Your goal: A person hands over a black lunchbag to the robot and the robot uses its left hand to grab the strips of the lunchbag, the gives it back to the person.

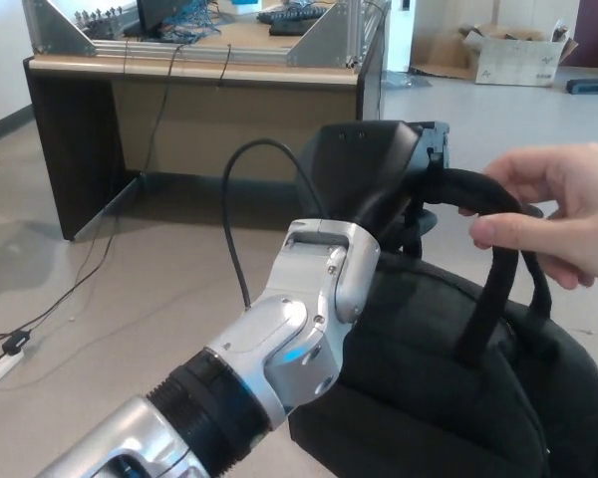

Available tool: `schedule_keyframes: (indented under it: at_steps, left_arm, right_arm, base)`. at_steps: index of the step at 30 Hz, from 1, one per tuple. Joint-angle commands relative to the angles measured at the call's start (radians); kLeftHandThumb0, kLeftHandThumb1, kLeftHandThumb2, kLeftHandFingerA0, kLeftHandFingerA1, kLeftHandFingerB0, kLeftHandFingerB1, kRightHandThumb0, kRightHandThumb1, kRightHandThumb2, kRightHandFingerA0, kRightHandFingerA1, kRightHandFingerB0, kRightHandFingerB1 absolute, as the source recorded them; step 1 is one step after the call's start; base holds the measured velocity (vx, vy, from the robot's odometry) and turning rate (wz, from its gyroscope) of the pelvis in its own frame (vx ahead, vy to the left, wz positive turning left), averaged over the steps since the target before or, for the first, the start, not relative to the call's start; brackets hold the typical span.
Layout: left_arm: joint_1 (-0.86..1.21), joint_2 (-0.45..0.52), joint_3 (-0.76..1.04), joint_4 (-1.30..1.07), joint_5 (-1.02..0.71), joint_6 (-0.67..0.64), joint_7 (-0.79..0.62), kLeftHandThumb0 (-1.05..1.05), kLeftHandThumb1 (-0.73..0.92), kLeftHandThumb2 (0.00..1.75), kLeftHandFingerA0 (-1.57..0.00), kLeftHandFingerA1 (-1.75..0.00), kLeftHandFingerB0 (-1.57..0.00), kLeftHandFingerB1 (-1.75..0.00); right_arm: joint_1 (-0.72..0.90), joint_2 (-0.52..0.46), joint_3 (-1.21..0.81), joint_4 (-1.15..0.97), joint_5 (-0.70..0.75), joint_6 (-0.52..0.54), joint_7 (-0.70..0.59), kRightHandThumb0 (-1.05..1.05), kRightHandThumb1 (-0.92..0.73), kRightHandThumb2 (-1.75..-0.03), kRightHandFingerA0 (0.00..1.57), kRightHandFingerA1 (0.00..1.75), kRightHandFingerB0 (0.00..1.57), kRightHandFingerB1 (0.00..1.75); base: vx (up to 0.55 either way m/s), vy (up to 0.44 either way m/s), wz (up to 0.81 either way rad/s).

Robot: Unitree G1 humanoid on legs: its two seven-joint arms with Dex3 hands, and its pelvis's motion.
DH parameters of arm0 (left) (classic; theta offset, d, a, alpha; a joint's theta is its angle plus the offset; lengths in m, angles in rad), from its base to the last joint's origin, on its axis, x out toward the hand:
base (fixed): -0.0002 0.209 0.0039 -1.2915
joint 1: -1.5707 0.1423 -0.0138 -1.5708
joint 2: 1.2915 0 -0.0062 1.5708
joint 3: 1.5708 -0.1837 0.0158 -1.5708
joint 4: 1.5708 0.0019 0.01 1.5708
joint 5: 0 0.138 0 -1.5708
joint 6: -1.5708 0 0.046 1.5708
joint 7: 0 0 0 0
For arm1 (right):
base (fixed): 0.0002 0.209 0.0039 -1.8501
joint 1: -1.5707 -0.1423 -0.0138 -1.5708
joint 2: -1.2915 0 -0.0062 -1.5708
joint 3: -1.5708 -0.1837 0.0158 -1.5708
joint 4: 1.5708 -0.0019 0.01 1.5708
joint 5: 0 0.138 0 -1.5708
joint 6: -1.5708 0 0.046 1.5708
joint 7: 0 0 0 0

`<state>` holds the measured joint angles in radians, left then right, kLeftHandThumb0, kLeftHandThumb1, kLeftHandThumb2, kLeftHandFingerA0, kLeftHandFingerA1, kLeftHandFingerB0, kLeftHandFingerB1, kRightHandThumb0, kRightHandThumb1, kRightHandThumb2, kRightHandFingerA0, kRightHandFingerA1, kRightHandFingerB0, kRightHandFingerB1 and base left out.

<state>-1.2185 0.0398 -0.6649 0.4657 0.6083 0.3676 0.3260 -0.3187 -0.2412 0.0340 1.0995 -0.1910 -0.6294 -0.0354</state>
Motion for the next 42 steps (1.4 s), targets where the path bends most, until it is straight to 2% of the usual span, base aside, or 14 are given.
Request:
schedule_keyframes:
  at_steps: [1,2,3,4,6,7,9,13,17,28,31,32,37,42]
  left_arm:
    - [-0.125,-0.047,0.078,0.127,0.074,-0.357,0.452,-0.33,0.53,0.56,-0.89,-1.75,-0.87,-1.19]
    - [-0.125,-0.044,0.083,0.130,0.071,-0.376,0.459,-0.30,0.54,0.56,-0.88,-1.75,-0.81,-1.31]
    - [-0.126,-0.043,0.086,0.133,0.069,-0.387,0.465,-0.30,0.54,0.56,-0.88,-1.75,-0.81,-1.31]
    - [-0.126,-0.043,0.092,0.135,0.065,-0.400,0.471,-0.34,0.40,0.79,-1.20,-1.42,-0.92,-1.23]
    - [-0.126,-0.043,0.114,0.134,0.045,-0.436,0.472,-0.35,0.41,0.80,-1.17,-1.41,-0.94,-1.26]
    - [-0.127,-0.046,0.137,0.119,0.035,-0.450,0.498,-0.27,0.60,0.57,-0.84,-1.75,-0.68,-1.64]
    - [-0.136,-0.050,0.170,0.116,0.021,-0.484,0.532,-0.24,0.60,0.56,-0.85,-1.75,-0.63,-1.74]
    - [-0.169,-0.039,0.224,0.117,0.019,-0.523,0.597,-0.18,0.59,0.56,-0.86,-1.75,-0.64,-1.75]
    - [-0.191,0.013,0.306,0.062,-0.005,-0.553,0.584,-0.13,0.59,0.57,-0.88,-1.75,-0.68,-1.75]
    - [-0.160,0.153,0.423,0.036,-0.004,-0.663,0.568,-0.14,0.58,0.55,-0.85,-1.75,-0.64,-1.75]
    - [-0.141,0.167,0.431,0.028,0.025,-0.648,0.587,-0.17,0.58,0.56,-0.86,-1.75,-0.67,-1.75]
    - [-0.132,0.171,0.433,0.020,0.036,-0.633,0.591,-0.18,0.57,0.56,-0.88,-1.75,-0.68,-1.75]
    - [-0.093,0.217,0.454,0.009,0.046,-0.669,0.590,-0.17,0.59,0.57,-0.90,-1.75,-0.68,-1.75]
    - [-0.051,0.321,0.495,0.007,0.045,-0.769,0.617,-0.16,0.60,0.57,-0.87,-1.75,-0.69,-1.75]
  right_arm:
    - [-0.017,-0.011,-0.002,0.007,0.010,0.025,0.033,-0.68,-0.78,-0.63,0.44,0.43,0.39,0.37]
    - [-0.017,-0.009,-0.005,0.007,0.015,0.026,0.038,-0.70,-0.74,-0.64,0.44,0.43,0.37,0.37]
    - [-0.016,-0.009,-0.006,0.007,0.017,0.027,0.039,-0.70,-0.74,-0.64,0.44,0.43,0.37,0.37]
    - [-0.017,-0.009,-0.006,0.007,0.017,0.029,0.039,-0.70,-0.75,-0.64,0.43,0.43,0.37,0.37]
    - [-0.017,-0.009,-0.005,0.011,0.013,0.021,0.035,-0.69,-0.78,-0.63,0.44,0.43,0.39,0.37]
    - [-0.015,-0.008,-0.005,0.009,0.014,0.024,0.037,-0.70,-0.78,-0.64,0.45,0.43,0.39,0.37]
    - [-0.018,-0.007,-0.007,0.010,0.017,0.026,0.042,-0.69,-0.78,-0.64,0.44,0.43,0.39,0.37]
    - [-0.023,-0.013,-0.004,0.011,0.010,0.025,0.037,-0.70,-0.79,-0.64,0.44,0.43,0.39,0.37]
    - [-0.023,-0.020,-0.004,0.014,0.009,0.027,0.040,-0.71,-0.79,-0.64,0.44,0.42,0.39,0.37]
    - [-0.017,-0.016,-0.006,0.030,0.005,0.016,0.027,-0.75,-0.80,-0.64,0.45,0.43,0.40,0.38]
    - [-0.007,-0.020,0.000,0.025,-0.005,0.016,0.014,-0.76,-0.81,-0.65,0.44,0.43,0.40,0.37]
    - [0.000,-0.019,-0.003,0.021,0.000,0.014,0.019,-0.79,-0.75,-0.67,0.43,0.44,0.37,0.38]
    - [-0.001,-0.018,-0.008,0.019,0.006,0.011,0.018,-0.75,-0.76,-0.67,0.42,0.44,0.37,0.38]
    - [-0.017,-0.030,-0.010,0.021,0.002,0.022,0.013,-0.74,-0.81,-0.65,0.44,0.43,0.41,0.38]
  base:
    - [0.00,0.000,0.00]
    - [0.00,0.000,0.00]
    - [0.00,0.000,0.00]
    - [0.00,0.000,0.00]
    - [0.00,0.000,0.00]
    - [0.00,0.000,0.00]
    - [0.00,0.000,0.00]
    - [0.00,0.000,0.00]
    - [0.00,0.000,0.00]
    - [0.00,0.000,0.00]
    - [0.00,0.000,0.00]
    - [0.00,0.000,0.00]
    - [0.00,0.000,0.00]
    - [0.00,0.000,0.00]
